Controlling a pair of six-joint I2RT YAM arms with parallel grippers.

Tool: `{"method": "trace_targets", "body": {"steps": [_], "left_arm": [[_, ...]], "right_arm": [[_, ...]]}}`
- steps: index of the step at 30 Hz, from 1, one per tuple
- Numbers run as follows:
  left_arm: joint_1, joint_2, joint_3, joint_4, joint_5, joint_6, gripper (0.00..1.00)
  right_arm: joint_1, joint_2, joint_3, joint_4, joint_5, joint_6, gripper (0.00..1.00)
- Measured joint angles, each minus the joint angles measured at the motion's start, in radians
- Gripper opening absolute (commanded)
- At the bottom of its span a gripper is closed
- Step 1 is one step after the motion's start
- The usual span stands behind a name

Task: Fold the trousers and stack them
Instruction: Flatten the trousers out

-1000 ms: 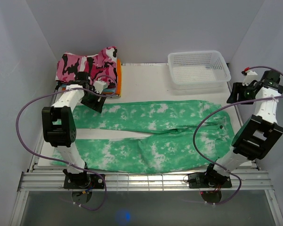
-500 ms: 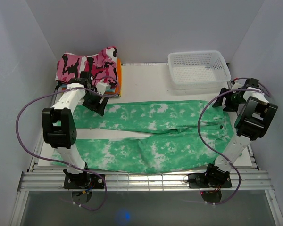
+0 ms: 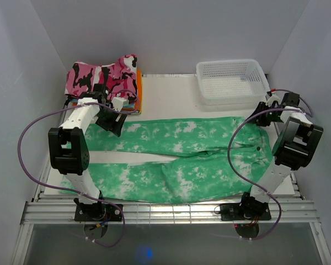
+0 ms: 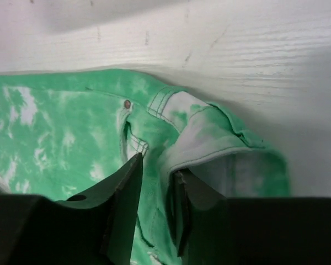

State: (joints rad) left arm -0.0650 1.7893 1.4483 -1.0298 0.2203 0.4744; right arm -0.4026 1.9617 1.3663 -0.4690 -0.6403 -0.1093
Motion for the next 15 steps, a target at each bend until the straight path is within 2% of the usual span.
{"method": "trace_targets", "body": {"steps": [1, 3, 6, 8, 9, 10, 12, 13, 15], "left_arm": [[0.000, 0.000, 0.000, -0.002, -0.001, 0.000, 0.82], [0.000, 0.000, 0.000, -0.007, -0.003, 0.000, 0.82], [0.000, 0.000, 0.001, -0.014, -0.004, 0.000, 0.82], [0.000, 0.000, 0.005, -0.018, -0.005, 0.000, 0.82], [-0.001, 0.000, 0.008, -0.018, -0.005, 0.000, 0.82], [-0.001, 0.000, 0.010, -0.018, -0.006, -0.001, 0.82], [-0.003, 0.000, 0.014, -0.018, -0.008, -0.001, 0.82], [-0.003, 0.000, 0.015, -0.018, -0.009, -0.001, 0.82], [-0.004, 0.000, 0.019, -0.018, -0.011, -0.004, 0.83]], "right_arm": [[0.002, -0.040, -0.033, 0.018, -0.011, -0.002, 0.19], [0.011, -0.122, -0.092, 0.066, -0.016, -0.008, 0.10], [0.049, -0.273, -0.176, 0.131, -0.014, -0.043, 0.08], [0.090, -0.378, -0.244, 0.194, -0.002, -0.087, 0.11], [0.105, -0.417, -0.273, 0.219, 0.010, -0.106, 0.17], [0.127, -0.463, -0.314, 0.261, 0.032, -0.127, 0.30], [0.159, -0.512, -0.364, 0.304, 0.077, -0.164, 0.45], [0.171, -0.518, -0.375, 0.316, 0.108, -0.182, 0.65], [0.177, -0.499, -0.375, 0.327, 0.171, -0.205, 0.73]]}}
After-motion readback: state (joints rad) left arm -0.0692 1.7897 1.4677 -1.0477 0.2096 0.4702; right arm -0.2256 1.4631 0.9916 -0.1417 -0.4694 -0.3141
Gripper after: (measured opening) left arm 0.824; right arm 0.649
